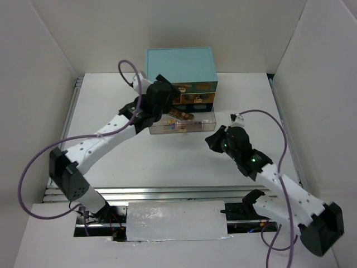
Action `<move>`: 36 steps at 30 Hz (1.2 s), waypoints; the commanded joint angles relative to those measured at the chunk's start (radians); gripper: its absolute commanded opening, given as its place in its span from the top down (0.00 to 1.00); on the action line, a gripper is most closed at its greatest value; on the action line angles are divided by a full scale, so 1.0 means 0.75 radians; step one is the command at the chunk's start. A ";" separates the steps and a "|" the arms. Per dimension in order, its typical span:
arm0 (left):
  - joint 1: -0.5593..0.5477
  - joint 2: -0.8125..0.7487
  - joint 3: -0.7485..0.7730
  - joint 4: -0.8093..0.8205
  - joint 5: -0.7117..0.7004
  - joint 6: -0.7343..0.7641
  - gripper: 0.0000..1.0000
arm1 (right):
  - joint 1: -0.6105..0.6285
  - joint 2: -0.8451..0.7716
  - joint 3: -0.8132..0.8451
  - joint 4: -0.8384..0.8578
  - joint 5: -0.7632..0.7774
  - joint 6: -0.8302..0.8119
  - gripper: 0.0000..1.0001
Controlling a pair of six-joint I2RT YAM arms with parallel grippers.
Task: Organize the makeup
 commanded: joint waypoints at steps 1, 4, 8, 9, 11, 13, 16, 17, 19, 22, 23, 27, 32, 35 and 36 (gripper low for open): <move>-0.007 -0.194 0.125 -0.416 -0.049 0.348 0.01 | 0.000 0.273 0.010 0.311 0.005 0.206 1.00; -0.011 -0.309 0.003 -0.574 -0.020 0.502 0.01 | 0.000 0.488 -0.014 0.421 0.013 0.490 1.00; -0.025 -0.705 -0.324 -0.638 0.033 0.642 0.00 | 0.021 0.745 -0.055 0.667 0.029 0.897 1.00; -0.029 -0.787 -0.438 -0.614 0.096 0.696 0.01 | 0.029 0.847 -0.025 0.685 0.031 0.995 1.00; -0.031 -1.016 -0.517 -0.587 0.162 0.855 0.01 | 0.064 0.948 0.032 0.669 0.076 1.069 1.00; -0.031 -1.232 -0.609 -0.561 0.237 0.998 0.01 | 0.090 1.081 0.116 0.633 0.127 1.179 1.00; -0.031 -1.475 -0.734 -0.532 0.199 1.062 0.01 | 0.096 1.224 0.182 0.645 0.154 1.296 1.00; -0.033 -1.518 -0.752 -0.540 0.183 1.056 0.01 | 0.096 1.279 0.208 0.651 0.164 1.337 1.00; -0.036 -1.640 -0.789 -0.497 0.225 1.081 0.00 | 0.100 1.329 0.247 0.647 0.195 1.366 1.00; -0.033 -1.729 -0.832 -0.432 0.260 1.110 0.01 | 0.100 1.412 0.317 0.637 0.230 1.425 1.00; -0.033 -1.733 -0.834 -0.434 0.252 1.105 0.01 | 0.096 1.445 0.347 0.641 0.242 1.439 1.00; -0.036 -1.694 -0.836 -0.436 0.311 1.124 0.01 | 0.098 1.529 0.425 0.673 0.256 1.439 1.00; -0.036 -1.649 -0.836 -0.425 0.356 1.140 0.01 | 0.084 1.619 0.523 0.708 0.263 1.441 1.00; -0.036 -1.657 -0.838 -0.419 0.368 1.142 0.01 | 0.064 1.670 0.601 0.710 0.254 1.415 1.00; -0.038 -1.669 -0.841 -0.419 0.366 1.140 0.01 | 0.058 1.681 0.624 0.696 0.254 1.405 1.00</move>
